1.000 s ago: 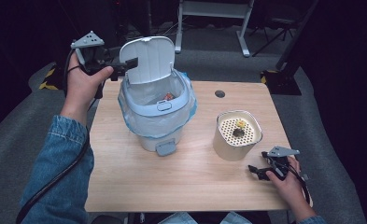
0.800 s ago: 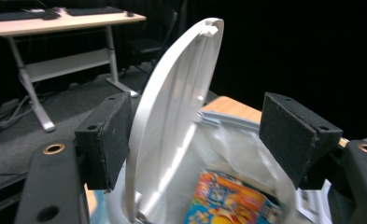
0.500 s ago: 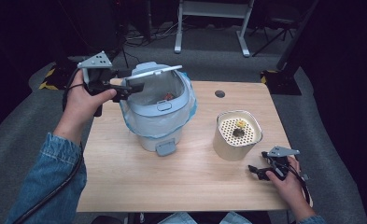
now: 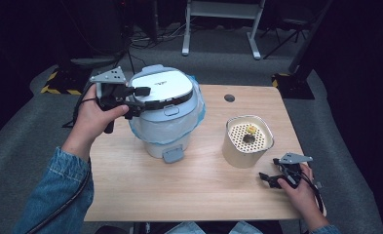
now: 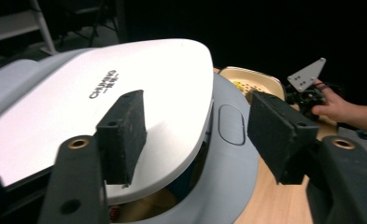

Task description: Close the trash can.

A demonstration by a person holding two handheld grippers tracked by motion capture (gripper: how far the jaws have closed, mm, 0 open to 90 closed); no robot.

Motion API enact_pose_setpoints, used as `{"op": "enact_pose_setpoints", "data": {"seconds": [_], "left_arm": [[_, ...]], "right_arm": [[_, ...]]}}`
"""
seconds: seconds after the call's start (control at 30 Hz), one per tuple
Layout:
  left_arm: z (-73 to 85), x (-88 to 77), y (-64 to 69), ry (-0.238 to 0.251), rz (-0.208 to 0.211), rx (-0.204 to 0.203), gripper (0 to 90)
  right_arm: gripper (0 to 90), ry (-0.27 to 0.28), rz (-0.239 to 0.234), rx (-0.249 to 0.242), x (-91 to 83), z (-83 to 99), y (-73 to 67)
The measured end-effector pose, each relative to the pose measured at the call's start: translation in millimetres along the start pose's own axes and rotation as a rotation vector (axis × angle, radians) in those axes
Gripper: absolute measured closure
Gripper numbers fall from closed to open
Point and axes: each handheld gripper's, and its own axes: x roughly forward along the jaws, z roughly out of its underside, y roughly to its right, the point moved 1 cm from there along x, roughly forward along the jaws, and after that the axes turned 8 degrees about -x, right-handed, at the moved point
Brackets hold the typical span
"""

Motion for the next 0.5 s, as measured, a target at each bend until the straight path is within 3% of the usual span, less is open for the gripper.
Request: {"op": "enact_pose_setpoints", "data": {"seconds": [0.2,0.5], "left_arm": [[-0.1,9.8,-3.7,-0.007,-0.02,-0.024,44.5],[-3.4,28.9,-1.9,-0.035,-0.133,0.007,40.7]], "right_arm": [[10.1,0.0,0.0,0.0,0.0,0.0,0.1],[10.1,0.0,0.0,0.0,0.0,0.0,0.0]]}}
